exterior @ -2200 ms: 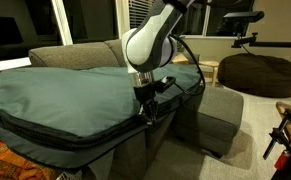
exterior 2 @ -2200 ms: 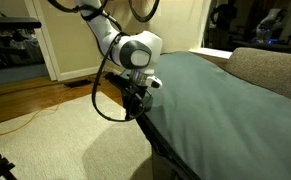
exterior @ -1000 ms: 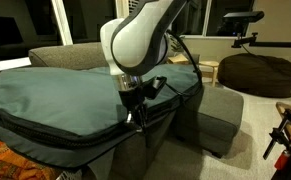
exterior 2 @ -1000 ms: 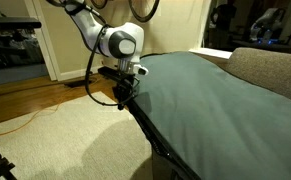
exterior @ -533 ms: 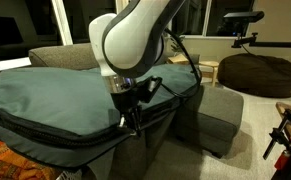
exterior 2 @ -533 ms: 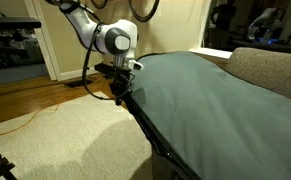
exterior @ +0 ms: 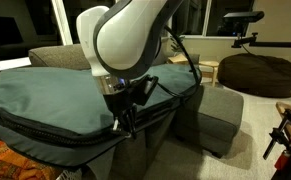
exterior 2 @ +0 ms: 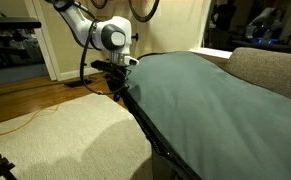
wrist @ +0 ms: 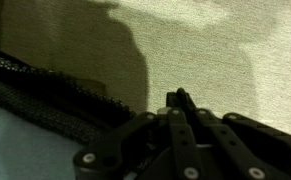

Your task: Unzip the object

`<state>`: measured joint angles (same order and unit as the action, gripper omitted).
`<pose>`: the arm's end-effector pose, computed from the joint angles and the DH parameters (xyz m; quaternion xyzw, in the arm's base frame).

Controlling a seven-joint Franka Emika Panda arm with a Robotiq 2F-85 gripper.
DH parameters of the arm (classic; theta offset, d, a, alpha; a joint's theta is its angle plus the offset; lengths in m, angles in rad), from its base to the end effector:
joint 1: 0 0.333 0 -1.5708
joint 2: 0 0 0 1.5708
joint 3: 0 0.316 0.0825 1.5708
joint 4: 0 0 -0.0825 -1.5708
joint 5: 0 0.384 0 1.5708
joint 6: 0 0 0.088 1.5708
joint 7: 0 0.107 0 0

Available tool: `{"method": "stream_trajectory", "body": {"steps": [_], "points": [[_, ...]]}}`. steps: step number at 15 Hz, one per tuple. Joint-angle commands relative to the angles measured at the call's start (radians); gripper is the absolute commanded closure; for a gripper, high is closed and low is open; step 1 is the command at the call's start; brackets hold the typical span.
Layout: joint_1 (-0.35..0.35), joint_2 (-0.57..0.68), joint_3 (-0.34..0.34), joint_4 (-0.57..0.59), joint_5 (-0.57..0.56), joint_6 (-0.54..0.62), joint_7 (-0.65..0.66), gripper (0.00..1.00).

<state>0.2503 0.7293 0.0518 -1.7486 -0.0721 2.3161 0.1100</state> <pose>0.6152 0.1883 0.1427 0.9899 0.1168 -0.0769 0.0229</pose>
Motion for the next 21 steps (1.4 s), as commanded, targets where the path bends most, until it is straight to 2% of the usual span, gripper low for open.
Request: {"method": "stream_trajectory", "body": {"steps": [1, 21], "points": [[0.048, -0.093, 0.025, -0.059, -0.021, -0.036, 0.052, 0.95], [0.137, -0.114, 0.039, -0.068, -0.138, -0.042, 0.141, 0.95]]}}
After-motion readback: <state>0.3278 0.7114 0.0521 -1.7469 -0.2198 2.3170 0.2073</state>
